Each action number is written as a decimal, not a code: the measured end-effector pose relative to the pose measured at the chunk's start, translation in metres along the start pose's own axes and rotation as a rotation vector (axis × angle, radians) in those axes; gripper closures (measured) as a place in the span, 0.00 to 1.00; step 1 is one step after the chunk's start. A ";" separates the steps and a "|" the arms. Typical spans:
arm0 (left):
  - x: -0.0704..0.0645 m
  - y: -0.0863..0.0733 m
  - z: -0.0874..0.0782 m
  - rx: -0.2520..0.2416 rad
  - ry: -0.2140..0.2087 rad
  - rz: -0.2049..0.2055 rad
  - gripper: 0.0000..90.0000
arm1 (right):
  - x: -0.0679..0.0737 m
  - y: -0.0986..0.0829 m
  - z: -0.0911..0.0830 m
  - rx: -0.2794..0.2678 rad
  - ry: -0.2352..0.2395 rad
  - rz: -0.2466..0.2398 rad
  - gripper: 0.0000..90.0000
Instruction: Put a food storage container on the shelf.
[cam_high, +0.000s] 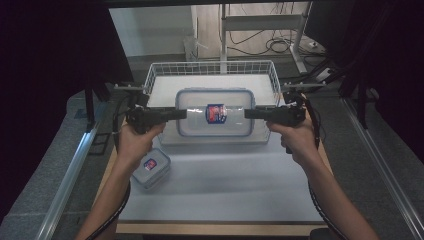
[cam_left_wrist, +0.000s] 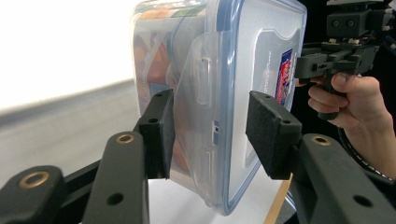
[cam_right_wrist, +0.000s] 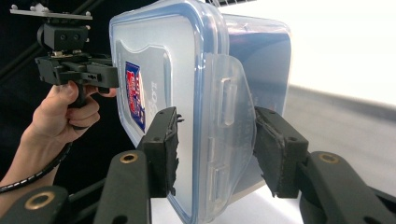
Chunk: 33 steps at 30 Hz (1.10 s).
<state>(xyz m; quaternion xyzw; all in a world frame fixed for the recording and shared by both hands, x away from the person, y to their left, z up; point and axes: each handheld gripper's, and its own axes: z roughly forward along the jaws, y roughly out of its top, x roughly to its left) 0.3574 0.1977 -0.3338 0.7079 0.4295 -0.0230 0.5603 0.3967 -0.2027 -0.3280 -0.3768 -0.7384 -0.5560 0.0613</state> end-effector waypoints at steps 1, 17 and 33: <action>0.000 0.004 -0.001 0.000 0.001 0.002 0.59 | 0.000 0.000 0.000 0.000 0.000 0.000 0.58; 0.026 0.060 0.009 0.006 0.026 -0.045 0.59 | -0.019 0.058 0.018 -0.017 -0.025 0.041 0.57; 0.051 0.075 0.024 0.012 0.033 -0.107 0.58 | -0.040 0.077 0.034 -0.021 -0.050 0.102 0.56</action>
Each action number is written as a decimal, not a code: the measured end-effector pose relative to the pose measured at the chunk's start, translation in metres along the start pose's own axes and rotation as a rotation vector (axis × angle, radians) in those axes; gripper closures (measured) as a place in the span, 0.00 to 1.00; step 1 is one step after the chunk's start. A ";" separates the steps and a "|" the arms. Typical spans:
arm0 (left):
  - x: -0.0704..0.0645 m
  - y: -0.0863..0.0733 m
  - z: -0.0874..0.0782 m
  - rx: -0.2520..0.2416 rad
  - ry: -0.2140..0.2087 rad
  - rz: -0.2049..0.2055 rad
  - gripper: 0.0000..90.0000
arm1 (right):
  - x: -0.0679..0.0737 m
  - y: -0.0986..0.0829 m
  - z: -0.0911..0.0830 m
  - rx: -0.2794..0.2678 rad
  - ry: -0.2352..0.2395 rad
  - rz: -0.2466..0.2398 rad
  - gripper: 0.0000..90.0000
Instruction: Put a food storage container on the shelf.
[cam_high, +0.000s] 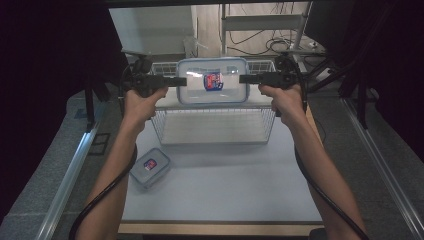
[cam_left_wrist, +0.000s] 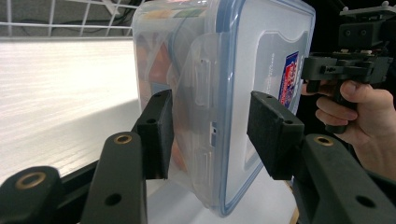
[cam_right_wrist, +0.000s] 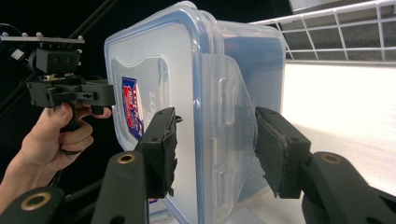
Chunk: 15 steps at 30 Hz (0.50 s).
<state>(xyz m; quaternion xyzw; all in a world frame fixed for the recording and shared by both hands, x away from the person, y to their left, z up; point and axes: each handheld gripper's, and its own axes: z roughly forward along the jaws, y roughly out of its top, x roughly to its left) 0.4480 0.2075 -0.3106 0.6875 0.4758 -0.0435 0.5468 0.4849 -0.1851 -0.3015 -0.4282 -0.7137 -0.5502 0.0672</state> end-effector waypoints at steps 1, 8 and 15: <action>0.001 0.000 0.000 0.000 -0.001 -0.008 0.58 | -0.001 0.000 0.001 0.002 0.001 0.004 0.56; 0.003 0.003 0.001 0.007 0.005 -0.016 0.58 | -0.004 0.004 0.004 0.013 0.005 0.012 0.56; 0.004 0.005 0.004 -0.012 0.022 -0.011 0.56 | -0.007 0.007 0.008 0.005 -0.007 -0.008 0.54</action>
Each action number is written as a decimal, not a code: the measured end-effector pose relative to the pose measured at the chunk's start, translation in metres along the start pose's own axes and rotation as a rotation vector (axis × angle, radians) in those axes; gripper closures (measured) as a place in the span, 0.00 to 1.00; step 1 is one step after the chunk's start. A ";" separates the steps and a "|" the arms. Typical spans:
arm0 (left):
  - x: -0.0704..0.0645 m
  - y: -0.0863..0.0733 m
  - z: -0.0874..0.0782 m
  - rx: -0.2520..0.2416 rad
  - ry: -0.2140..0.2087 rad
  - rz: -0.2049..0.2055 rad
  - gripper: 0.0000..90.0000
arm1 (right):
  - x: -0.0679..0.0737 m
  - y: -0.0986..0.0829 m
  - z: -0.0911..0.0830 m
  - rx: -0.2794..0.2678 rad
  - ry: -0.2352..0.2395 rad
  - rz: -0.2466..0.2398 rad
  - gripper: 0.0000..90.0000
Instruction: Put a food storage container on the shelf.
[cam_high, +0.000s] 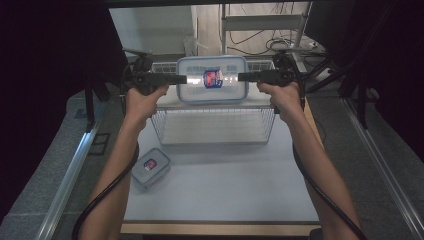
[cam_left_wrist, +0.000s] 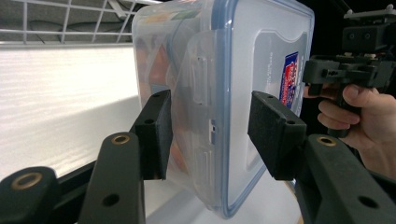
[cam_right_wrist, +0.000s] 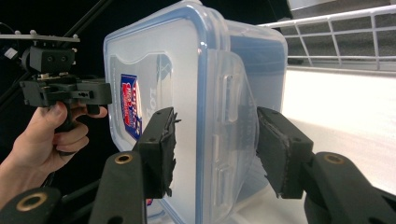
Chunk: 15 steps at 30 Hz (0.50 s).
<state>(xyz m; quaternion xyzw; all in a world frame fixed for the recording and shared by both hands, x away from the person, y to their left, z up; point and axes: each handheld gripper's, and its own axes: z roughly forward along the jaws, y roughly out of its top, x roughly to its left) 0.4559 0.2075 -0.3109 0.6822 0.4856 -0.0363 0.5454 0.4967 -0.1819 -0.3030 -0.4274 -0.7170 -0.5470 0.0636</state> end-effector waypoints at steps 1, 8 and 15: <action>0.000 0.000 0.001 -0.004 0.005 -0.002 0.56 | -0.001 0.000 0.001 -0.004 -0.001 0.000 0.54; -0.001 0.001 0.003 -0.034 0.073 0.022 0.54 | -0.002 0.002 0.005 -0.015 -0.017 0.003 0.52; 0.001 0.002 0.014 -0.043 0.114 0.006 0.52 | -0.012 -0.001 0.013 -0.038 -0.018 0.059 0.46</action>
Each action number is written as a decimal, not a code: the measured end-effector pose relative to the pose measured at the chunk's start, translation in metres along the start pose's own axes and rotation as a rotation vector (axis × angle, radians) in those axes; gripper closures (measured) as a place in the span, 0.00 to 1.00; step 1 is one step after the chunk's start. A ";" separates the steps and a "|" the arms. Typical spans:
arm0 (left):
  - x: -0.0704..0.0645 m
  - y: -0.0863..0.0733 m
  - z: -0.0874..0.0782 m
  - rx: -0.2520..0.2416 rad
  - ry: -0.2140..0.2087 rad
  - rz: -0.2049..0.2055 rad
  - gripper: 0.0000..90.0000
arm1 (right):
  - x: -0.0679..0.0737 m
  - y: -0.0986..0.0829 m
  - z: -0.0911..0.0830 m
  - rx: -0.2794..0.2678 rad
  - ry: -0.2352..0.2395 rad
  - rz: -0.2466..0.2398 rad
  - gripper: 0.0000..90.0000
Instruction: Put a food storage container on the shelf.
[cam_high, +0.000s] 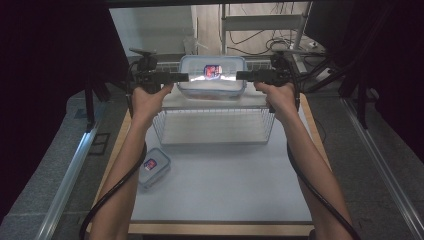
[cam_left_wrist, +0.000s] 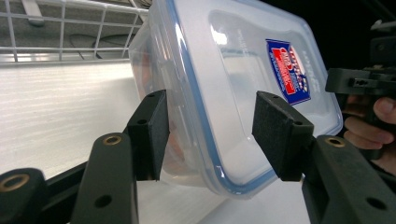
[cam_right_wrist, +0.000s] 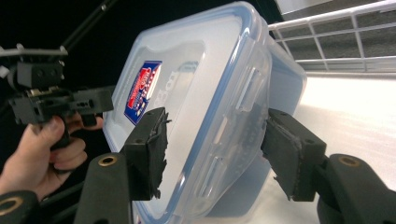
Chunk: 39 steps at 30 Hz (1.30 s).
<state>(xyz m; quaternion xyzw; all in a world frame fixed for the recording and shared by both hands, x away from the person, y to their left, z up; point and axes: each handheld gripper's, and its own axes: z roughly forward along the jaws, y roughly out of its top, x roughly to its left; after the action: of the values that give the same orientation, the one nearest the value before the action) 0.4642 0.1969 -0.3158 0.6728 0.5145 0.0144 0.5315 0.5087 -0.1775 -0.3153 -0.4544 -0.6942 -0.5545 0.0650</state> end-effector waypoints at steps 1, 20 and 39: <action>0.001 -0.001 0.001 -0.005 -0.005 -0.006 0.51 | -0.001 0.000 0.000 -0.004 0.001 0.006 0.46; -0.001 -0.020 -0.025 -0.092 0.008 0.114 0.62 | 0.034 -0.015 -0.035 -0.069 -0.208 -0.302 0.83; 0.006 -0.031 0.003 -0.025 0.162 0.170 0.95 | 0.032 -0.051 -0.012 0.028 -0.295 -0.390 1.00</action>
<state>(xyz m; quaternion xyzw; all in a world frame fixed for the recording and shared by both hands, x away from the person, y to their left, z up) 0.4475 0.1964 -0.3430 0.7040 0.4964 0.1202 0.4935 0.4493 -0.1684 -0.3280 -0.3866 -0.7785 -0.4745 -0.1390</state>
